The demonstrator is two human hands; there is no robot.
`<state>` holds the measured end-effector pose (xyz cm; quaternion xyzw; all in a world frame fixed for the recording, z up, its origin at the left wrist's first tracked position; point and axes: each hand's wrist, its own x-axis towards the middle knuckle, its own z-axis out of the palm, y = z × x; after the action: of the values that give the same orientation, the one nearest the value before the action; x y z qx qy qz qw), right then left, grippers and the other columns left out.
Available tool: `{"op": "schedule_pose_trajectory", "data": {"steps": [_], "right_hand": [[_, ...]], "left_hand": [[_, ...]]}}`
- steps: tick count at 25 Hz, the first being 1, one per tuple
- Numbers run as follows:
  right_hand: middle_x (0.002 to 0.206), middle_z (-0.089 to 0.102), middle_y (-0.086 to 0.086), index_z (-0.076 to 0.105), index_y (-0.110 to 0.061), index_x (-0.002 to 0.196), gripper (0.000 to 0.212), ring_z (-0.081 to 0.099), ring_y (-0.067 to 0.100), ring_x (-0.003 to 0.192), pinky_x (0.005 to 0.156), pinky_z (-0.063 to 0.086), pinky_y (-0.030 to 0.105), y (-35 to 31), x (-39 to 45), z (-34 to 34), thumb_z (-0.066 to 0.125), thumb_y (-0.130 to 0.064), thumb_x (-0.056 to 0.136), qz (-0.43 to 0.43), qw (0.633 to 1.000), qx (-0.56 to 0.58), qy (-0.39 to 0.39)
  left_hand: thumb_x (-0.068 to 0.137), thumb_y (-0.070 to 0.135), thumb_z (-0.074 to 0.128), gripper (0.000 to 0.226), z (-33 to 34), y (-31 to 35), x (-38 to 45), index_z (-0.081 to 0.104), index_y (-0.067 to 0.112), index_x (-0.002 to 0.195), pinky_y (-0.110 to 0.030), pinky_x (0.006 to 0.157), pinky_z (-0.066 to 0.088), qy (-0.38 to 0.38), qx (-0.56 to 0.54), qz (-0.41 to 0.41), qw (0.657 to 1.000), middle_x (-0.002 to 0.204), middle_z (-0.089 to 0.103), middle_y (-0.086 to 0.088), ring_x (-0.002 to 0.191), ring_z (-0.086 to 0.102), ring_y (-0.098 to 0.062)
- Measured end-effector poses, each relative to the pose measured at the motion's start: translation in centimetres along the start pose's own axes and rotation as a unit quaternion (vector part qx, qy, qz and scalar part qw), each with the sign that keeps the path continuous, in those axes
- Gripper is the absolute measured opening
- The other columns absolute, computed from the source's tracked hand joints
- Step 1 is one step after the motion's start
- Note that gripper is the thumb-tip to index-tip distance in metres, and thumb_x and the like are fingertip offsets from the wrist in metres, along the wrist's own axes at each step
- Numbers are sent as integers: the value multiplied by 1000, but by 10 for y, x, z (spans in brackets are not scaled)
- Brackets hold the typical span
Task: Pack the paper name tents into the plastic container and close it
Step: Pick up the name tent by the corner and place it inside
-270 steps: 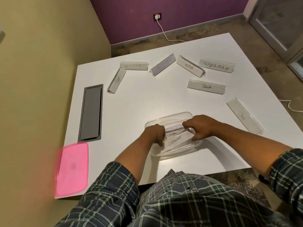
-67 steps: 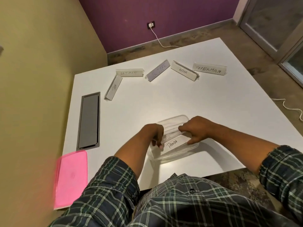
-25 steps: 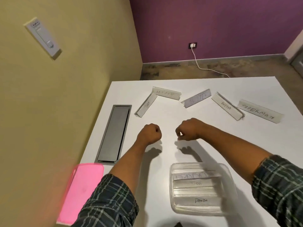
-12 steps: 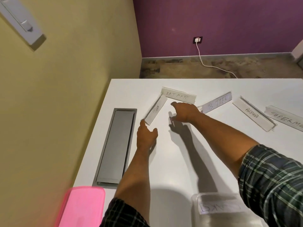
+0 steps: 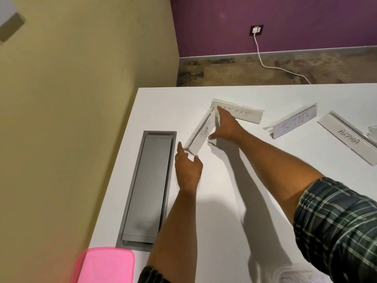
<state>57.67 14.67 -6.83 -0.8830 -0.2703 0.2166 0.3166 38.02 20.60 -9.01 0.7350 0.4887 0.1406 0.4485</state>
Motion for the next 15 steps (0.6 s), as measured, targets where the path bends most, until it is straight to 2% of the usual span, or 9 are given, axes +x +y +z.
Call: {"op": "schedule_pose_trajectory", "data": {"steps": [3, 7, 10, 12, 15], "right_hand": [[163, 28, 6, 18, -14, 159, 122, 29, 25, 149, 117, 28, 33, 0, 20, -3, 93, -15, 62, 19, 999, 29, 7], [159, 38, 6, 21, -25, 159, 114, 40, 29, 143, 113, 38, 37, 5, 31, -4, 87, -12, 67, 19, 999, 1, -34], [155, 41, 8, 32, -22, 156, 108, 42, 28, 140, 113, 37, 37, 8, 20, -7, 92, -19, 65, -1, 999, -25, -31], [146, 46, 9, 40, -24, 151, 104, 47, 28, 133, 108, 42, 39, 12, 4, -12, 94, -24, 62, -8, 999, -36, -20], [131, 49, 9, 45, -24, 147, 99, 49, 29, 124, 100, 48, 40, 19, -34, -25, 93, -27, 60, -12, 996, -92, -1]], "left_hand": [[93, 16, 60, 67, 0, 5, 2, 33, 23, 154, -25, 87, 48, 2, 22, 28, 999, 130, 59, -2, 108, 61, -15], [95, 16, 57, 54, -2, 6, 2, 45, 17, 148, -34, 94, 51, 4, 107, 85, 991, 131, 60, -5, 117, 61, -23], [96, 19, 54, 38, -5, 9, 1, 57, 15, 134, -40, 91, 55, 9, 166, 84, 982, 120, 64, -6, 111, 63, -26], [97, 20, 53, 28, -8, 13, -4, 63, 14, 122, -40, 86, 57, 11, 206, 85, 975, 111, 66, -6, 104, 65, -25], [96, 23, 54, 27, -19, 22, -21, 67, 14, 119, -40, 84, 57, 22, 193, 58, 979, 109, 67, -7, 100, 66, -26]]}}
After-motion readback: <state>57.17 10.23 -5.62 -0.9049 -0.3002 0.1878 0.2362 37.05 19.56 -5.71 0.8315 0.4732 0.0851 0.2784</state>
